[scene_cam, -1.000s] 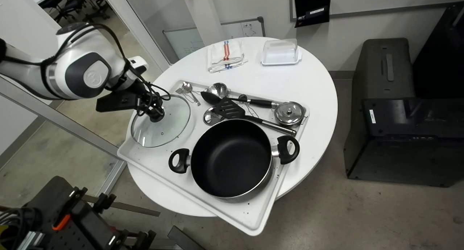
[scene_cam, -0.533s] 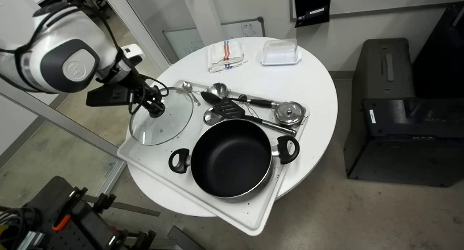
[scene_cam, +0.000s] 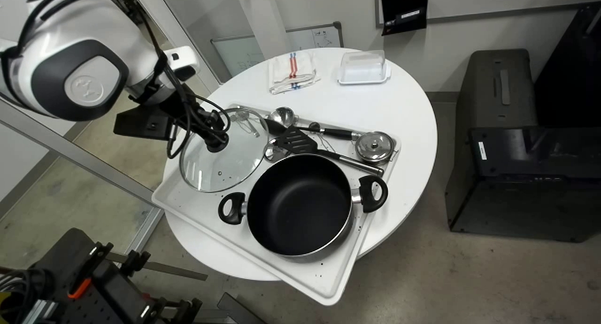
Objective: Pick up the lid and cover the pot
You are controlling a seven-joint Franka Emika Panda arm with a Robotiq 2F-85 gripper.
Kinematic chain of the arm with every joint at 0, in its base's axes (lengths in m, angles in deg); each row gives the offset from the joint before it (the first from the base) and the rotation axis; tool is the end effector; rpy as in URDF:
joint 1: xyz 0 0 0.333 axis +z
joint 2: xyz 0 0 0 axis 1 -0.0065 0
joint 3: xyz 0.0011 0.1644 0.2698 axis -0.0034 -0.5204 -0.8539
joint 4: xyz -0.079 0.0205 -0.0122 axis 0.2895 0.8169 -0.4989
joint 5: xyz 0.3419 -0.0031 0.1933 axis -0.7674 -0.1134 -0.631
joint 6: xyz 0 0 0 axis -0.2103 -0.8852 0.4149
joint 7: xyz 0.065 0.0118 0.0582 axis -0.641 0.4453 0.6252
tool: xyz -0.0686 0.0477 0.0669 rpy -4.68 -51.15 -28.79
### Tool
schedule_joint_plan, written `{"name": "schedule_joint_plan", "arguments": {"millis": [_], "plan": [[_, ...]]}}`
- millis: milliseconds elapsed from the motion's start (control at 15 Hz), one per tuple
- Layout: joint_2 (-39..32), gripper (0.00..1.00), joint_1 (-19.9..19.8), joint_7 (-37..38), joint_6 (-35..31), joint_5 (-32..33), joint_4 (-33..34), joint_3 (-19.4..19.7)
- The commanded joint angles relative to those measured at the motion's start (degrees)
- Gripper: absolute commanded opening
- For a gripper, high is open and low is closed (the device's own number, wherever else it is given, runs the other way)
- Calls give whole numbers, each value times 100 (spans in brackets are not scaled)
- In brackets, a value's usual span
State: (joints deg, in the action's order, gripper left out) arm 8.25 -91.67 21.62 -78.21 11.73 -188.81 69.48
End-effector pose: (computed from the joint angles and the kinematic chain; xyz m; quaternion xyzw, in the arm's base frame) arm 0.5150 0.0234 0.1675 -0.9926 -0.1056 -0.0594 0.0002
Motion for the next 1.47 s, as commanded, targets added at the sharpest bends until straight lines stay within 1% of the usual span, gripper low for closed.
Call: {"name": "schedule_joint_plan", "arguments": {"millis": [0, 400, 667, 933, 1200, 1400], "plan": [[284, 25, -52, 102, -118, 2, -191, 344], [220, 25, 29, 390, -133, 273, -177, 1186], [149, 25, -41, 455, -162, 282, -143, 1484], [63, 25, -95, 488, -165, 242, -108, 1614], [-96, 25, -210, 487, -301, 180, -67, 1622], [-266, 25, -374, 440, -477, 82, -7, 1554]]}}
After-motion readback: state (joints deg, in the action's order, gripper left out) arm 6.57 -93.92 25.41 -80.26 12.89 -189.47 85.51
